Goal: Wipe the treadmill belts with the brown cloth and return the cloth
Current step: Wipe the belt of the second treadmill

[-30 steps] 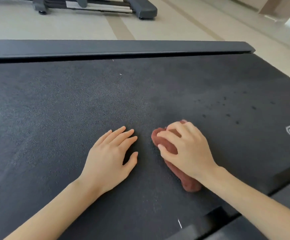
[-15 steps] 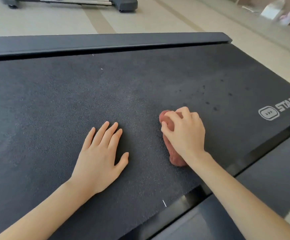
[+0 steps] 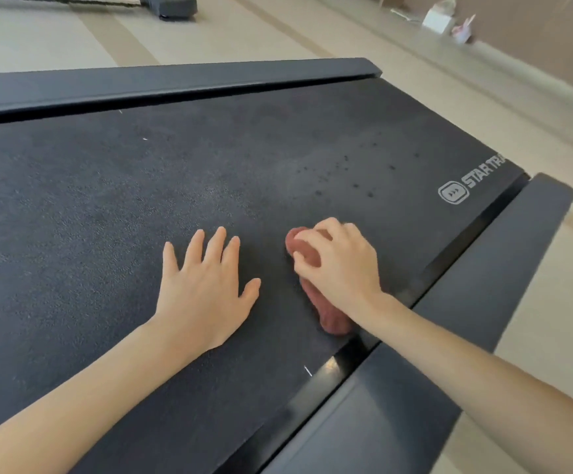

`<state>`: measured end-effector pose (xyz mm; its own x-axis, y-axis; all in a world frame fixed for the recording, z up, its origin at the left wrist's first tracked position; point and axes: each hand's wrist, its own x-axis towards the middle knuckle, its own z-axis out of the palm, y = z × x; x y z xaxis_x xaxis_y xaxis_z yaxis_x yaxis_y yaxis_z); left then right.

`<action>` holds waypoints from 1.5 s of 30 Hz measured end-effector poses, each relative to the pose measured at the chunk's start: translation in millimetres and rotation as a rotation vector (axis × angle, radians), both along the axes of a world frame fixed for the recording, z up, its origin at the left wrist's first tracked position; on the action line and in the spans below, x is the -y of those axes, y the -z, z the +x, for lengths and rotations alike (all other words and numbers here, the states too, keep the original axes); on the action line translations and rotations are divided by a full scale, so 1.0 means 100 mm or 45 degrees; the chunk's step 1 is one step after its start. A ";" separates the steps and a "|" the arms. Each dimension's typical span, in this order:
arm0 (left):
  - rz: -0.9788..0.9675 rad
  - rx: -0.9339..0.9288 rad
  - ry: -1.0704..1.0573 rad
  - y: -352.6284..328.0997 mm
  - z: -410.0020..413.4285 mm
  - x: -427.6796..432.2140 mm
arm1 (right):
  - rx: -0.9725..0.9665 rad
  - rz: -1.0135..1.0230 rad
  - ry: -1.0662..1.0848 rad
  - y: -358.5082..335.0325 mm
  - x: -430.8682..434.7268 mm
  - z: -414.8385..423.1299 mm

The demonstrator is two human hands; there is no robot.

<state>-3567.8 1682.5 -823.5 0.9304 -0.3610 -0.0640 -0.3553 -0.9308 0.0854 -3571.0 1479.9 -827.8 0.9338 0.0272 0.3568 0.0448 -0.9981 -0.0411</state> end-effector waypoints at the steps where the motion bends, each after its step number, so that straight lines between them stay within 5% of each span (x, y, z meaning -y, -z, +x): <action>1: -0.017 0.033 0.035 0.00 0.05 0.08 | 0.010 0.000 -0.152 0.00 -0.06 -0.18; 5: -0.021 0.010 0.079 0.11 0.21 0.32 | 0.009 -0.078 -0.549 -0.04 0.22 -0.45; 12: -0.060 0.066 0.058 0.23 0.18 0.38 | -0.083 0.011 0.162 -0.09 1.16 0.79; 14: -0.100 0.067 0.055 0.24 0.18 0.38 | -0.075 -0.026 0.178 -0.09 1.17 1.06; 20: -0.080 0.116 0.032 0.26 0.19 0.40 | 0.086 -0.017 -0.816 0.07 0.81 1.15; 27: -0.085 0.078 -0.144 0.22 0.15 0.62 | -0.007 -0.002 -0.338 -0.01 0.59 2.34; 35: -0.082 0.065 -0.198 0.21 0.14 0.64 | 0.166 0.103 -1.221 0.09 0.87 1.08; 45: -0.186 0.065 -0.164 0.21 0.17 0.61 | -0.030 0.047 -0.533 0.01 0.38 2.24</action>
